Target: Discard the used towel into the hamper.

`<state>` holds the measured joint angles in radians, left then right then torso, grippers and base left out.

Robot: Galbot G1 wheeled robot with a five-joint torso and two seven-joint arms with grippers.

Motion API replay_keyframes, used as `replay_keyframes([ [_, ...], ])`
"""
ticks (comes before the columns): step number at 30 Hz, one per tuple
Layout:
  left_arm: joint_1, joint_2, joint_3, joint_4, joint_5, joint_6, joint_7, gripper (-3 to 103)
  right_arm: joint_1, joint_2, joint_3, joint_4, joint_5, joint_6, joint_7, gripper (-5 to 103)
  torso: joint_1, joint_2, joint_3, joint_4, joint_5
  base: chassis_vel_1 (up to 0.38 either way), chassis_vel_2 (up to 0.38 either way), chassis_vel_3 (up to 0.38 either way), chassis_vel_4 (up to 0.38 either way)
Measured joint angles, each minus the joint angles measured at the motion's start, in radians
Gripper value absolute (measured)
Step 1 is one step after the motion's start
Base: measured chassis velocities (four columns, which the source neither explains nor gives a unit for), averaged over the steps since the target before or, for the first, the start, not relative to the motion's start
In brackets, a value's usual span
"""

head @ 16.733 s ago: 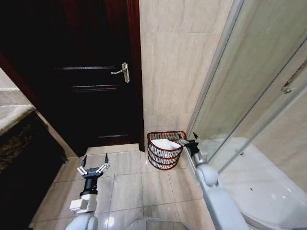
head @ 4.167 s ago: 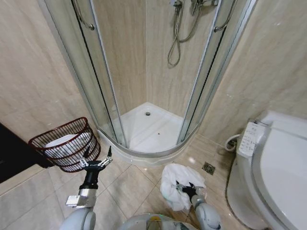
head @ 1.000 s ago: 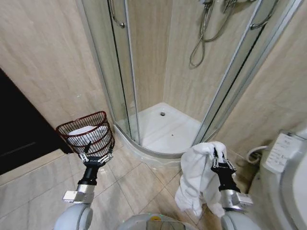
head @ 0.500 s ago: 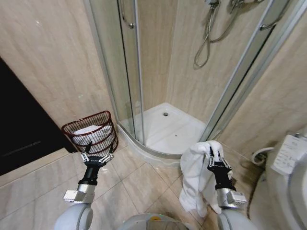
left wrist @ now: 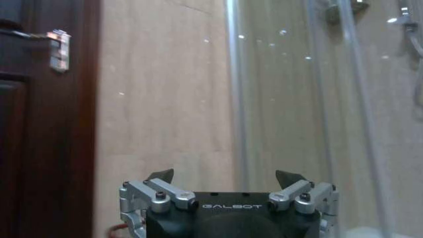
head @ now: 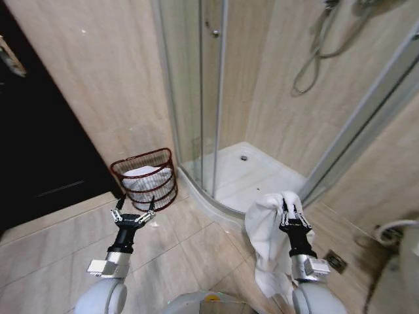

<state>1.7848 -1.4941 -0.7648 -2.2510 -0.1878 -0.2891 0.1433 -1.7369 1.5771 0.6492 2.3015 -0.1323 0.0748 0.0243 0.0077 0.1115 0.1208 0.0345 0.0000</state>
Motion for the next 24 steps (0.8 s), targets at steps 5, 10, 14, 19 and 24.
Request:
replay_keyframes([
  [5, -0.001, 0.002, -0.001, 0.006, -0.009, -0.016, -0.005, 100, 0.007, -0.002, -0.002, -0.004, 0.000, -0.005, -0.003, 12, 0.000, 0.000, 0.000, 0.0002, 0.0000, 0.134, 0.135, 0.015, 0.009],
  [10, -0.003, 0.003, -0.001, 0.003, -0.009, -0.016, -0.005, 100, 0.007, -0.001, -0.002, -0.015, 0.000, -0.005, -0.007, 12, 0.000, 0.000, 0.000, -0.0003, -0.0001, 0.124, 0.126, -0.121, -0.126],
  [14, 0.000, 0.004, -0.001, 0.002, -0.009, -0.010, -0.006, 100, 0.010, -0.001, -0.002, -0.020, -0.001, -0.005, -0.010, 12, 0.000, 0.000, 0.000, -0.0002, -0.0003, 0.159, 0.167, -0.156, -0.138],
  [19, 0.002, 0.004, -0.003, 0.002, -0.007, 0.006, -0.003, 100, 0.014, -0.002, -0.003, -0.021, -0.003, -0.005, -0.014, 12, 0.000, 0.000, 0.000, -0.0002, -0.0002, 0.153, 0.137, -0.145, -0.123],
  [24, -0.001, 0.005, -0.004, 0.003, -0.006, 0.010, -0.001, 100, 0.016, -0.008, -0.001, -0.020, -0.003, -0.006, -0.013, 12, 0.000, 0.000, 0.001, -0.0002, 0.0002, 0.147, 0.147, -0.128, -0.123],
])
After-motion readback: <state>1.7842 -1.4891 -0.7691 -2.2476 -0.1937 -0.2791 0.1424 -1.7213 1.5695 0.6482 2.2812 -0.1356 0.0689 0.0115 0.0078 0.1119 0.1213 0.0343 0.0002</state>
